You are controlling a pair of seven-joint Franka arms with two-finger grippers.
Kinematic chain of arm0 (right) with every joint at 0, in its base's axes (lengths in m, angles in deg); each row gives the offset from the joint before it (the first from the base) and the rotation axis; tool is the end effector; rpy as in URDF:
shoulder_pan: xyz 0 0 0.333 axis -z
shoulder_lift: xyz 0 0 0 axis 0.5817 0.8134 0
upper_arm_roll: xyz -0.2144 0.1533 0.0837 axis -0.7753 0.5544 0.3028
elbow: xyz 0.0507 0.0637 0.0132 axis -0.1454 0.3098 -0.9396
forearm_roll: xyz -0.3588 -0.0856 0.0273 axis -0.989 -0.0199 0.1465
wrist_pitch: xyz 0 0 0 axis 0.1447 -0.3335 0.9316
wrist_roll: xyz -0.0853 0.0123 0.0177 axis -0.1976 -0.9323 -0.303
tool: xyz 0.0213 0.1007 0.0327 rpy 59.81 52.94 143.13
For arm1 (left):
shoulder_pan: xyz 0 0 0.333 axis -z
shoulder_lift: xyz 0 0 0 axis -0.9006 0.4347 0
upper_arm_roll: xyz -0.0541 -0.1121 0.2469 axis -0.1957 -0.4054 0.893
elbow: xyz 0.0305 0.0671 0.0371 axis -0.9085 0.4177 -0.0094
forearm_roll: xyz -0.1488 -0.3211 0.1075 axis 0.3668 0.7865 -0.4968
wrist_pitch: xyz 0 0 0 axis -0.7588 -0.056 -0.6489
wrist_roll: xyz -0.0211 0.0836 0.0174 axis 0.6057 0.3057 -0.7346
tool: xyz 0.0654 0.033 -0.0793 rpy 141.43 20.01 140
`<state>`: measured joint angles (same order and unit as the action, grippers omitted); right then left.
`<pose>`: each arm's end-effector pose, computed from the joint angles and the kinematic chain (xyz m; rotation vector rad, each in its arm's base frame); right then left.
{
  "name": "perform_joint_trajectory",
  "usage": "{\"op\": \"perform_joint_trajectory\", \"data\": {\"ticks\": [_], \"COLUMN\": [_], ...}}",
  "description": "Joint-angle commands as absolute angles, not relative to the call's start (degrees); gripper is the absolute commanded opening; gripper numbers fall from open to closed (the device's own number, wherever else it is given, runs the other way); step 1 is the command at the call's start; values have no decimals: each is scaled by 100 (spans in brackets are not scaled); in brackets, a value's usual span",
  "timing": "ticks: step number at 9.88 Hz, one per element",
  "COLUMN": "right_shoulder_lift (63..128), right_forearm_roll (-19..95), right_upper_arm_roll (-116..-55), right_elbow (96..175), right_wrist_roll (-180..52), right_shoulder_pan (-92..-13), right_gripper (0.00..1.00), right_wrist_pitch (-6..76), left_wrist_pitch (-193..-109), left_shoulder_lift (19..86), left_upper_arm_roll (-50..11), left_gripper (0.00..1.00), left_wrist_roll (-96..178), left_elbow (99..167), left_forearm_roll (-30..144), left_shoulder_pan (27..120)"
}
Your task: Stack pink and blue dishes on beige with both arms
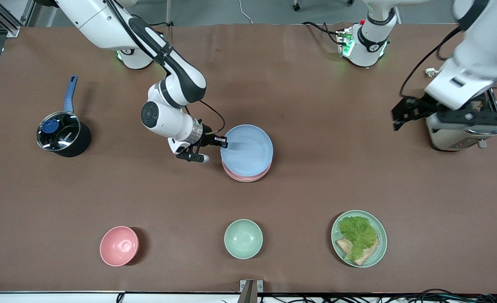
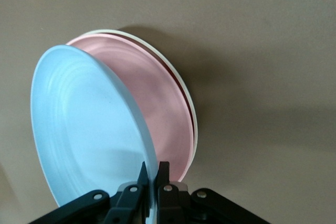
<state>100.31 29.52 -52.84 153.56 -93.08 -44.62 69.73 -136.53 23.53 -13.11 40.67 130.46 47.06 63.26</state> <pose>0.4742 0.3343 0.2197 -2.6407 0.3469 0.2086 0.5254 -0.1031 0.5781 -3.1293 0.1223 -0.2367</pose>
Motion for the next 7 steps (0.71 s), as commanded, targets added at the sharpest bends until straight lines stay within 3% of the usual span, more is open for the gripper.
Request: {"op": "perform_joint_trajectory", "data": {"ticks": [1, 2, 3, 5, 7], "right_shoulder_lift": [9953, 9945, 9805, 9183, 8306], "right_forearm_roll": [2991, 2930, 2869, 2475, 1092], "right_upper_arm_roll": [-5250, -5259, -5268, -5338, -5678], "right_elbow": [15517, 15508, 15490, 15508, 15490], "right_wrist_roll": [-9355, -9329, -9302, -9328, -9381], "right_shoulder_pan": [-4497, -4471, -4436, -4121, -3699], "right_gripper": [34, 83, 100, 100, 100], "right_wrist_pitch": [7103, 7085, 7059, 6571, 5396], "left_wrist_pitch": [-13050, -12961, -12795, -12348, -11985], "left_shoulder_lift": [2150, 2131, 2165, 2489, 2561], "left_upper_arm_roll": [-1070, -1043, -947, -720, -490], "left_gripper": [100, 100, 100, 100, 100], "left_wrist_roll": [4303, 4312, 4312, 4312, 4391], "left_elbow": [12971, 12814, 12560, 11832, 11573], "left_forearm_roll": [4707, 4672, 4689, 4716, 5005], "left_shoulder_pan": [6371, 6362, 6353, 6432, 6520]}}
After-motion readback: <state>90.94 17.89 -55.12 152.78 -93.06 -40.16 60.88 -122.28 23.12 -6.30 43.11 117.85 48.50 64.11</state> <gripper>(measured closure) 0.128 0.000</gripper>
